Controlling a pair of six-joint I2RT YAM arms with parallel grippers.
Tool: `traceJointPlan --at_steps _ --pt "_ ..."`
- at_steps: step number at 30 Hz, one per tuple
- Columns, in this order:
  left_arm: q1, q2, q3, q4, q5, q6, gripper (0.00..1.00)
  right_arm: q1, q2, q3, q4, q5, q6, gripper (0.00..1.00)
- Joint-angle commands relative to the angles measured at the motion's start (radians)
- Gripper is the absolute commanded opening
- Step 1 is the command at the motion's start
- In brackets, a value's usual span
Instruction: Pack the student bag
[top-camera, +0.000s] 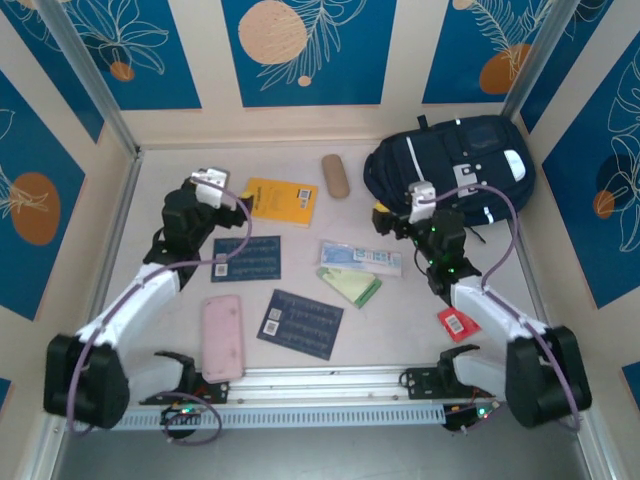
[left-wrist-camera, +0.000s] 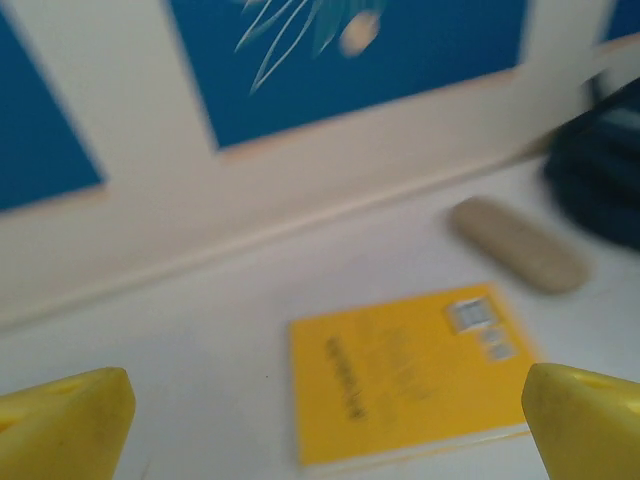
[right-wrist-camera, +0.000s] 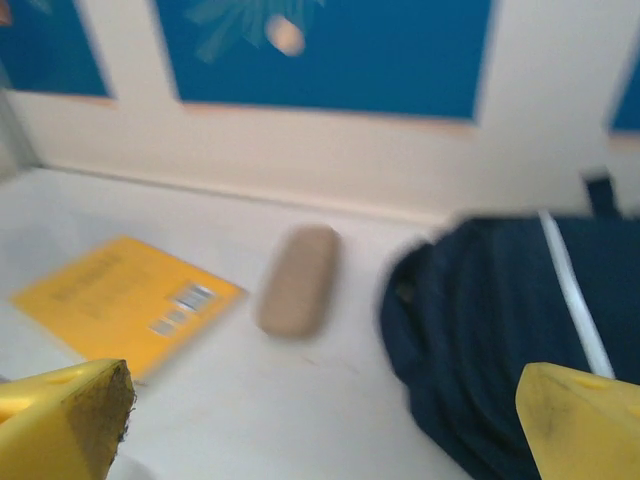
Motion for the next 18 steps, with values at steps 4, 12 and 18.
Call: traceJointPlan --at_steps 4,12,18 --pt "-0.240 -0.167 0.158 -0.400 -0.044 -0.113 1.00 0.386 -0.138 0.234 -0.410 0.342 -0.008 0.99" --pt "-0.317 -0.262 0.360 -0.970 -0.250 -0.480 1.00 0.373 -0.220 0.555 -0.982 0.221 0.263 0.99" --pt "-0.314 -0.256 0.301 -0.972 -0.166 -0.550 1.00 0.066 -0.189 0.546 -1.011 -0.034 0.510 0.99"
